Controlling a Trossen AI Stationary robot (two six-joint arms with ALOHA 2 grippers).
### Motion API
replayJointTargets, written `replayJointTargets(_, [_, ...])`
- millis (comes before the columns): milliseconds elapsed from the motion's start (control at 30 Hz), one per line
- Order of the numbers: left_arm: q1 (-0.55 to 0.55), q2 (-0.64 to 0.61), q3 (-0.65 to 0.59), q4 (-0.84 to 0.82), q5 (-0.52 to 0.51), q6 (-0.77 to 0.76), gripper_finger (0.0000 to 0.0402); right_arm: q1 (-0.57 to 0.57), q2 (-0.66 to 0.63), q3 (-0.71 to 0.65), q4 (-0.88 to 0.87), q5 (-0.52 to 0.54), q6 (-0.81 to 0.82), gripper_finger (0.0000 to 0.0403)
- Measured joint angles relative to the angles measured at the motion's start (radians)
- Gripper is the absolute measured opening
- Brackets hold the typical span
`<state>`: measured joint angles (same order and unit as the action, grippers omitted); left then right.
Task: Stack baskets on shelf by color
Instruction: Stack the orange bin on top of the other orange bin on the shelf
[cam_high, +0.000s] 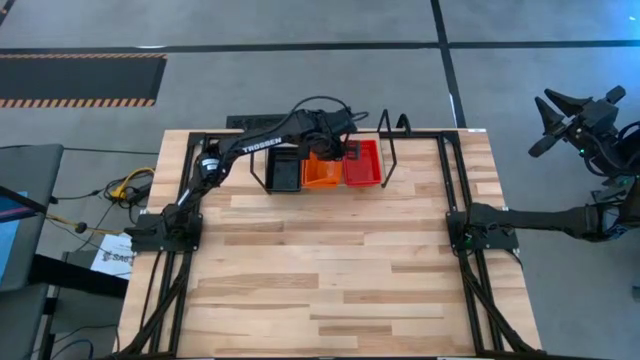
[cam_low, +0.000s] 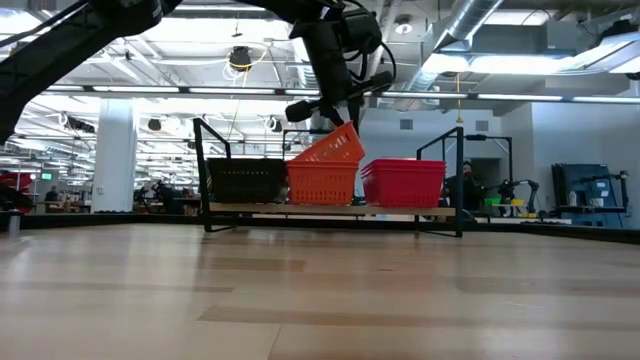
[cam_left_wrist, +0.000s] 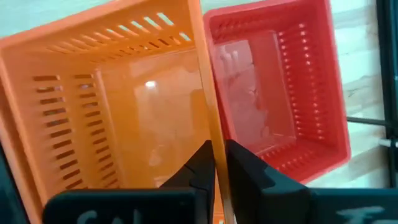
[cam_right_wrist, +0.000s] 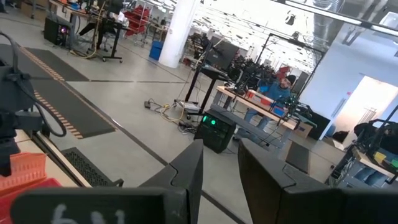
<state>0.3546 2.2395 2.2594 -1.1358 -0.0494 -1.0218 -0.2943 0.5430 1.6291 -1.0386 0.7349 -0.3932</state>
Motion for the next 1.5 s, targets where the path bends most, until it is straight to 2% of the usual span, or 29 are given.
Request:
replayJointTargets(233, [-0.001,0.0,0.005,-0.024,-0.026,0.012,0.0009,0.0,0.0,0.0,-0.001,0.0,-0.002,0.012])
replayJointTargets(467, [-0.006,-0.001,0.006,-0.141,-0.067,-0.002,0.0001,0.0,0.0,0.0,-0.001,0.0,-0.003,0.012])
replayJointTargets(700, [-0.006,-0.001,0.005,-0.134,-0.115,-0.009,0.0,0.0,0.0,0.0,0.0,0.0,-0.003,0.012])
replayJointTargets(1200, [-0.006,-0.001,0.005,-0.127,-0.113,0.015,0.0,0.0,0.0,0.0,-0.001,0.0,-0.005,0.012])
replayJointTargets(1333, [-0.006,-0.001,0.005,-0.129,-0.126,0.034,0.0017,0.0,0.0,0.0,-0.001,0.0,-0.006,0.012])
replayJointTargets(1500, [-0.006,0.0,0.005,-0.132,-0.144,0.043,0.0069,0.0,0.0,0.0,-0.001,0.0,-0.008,0.012])
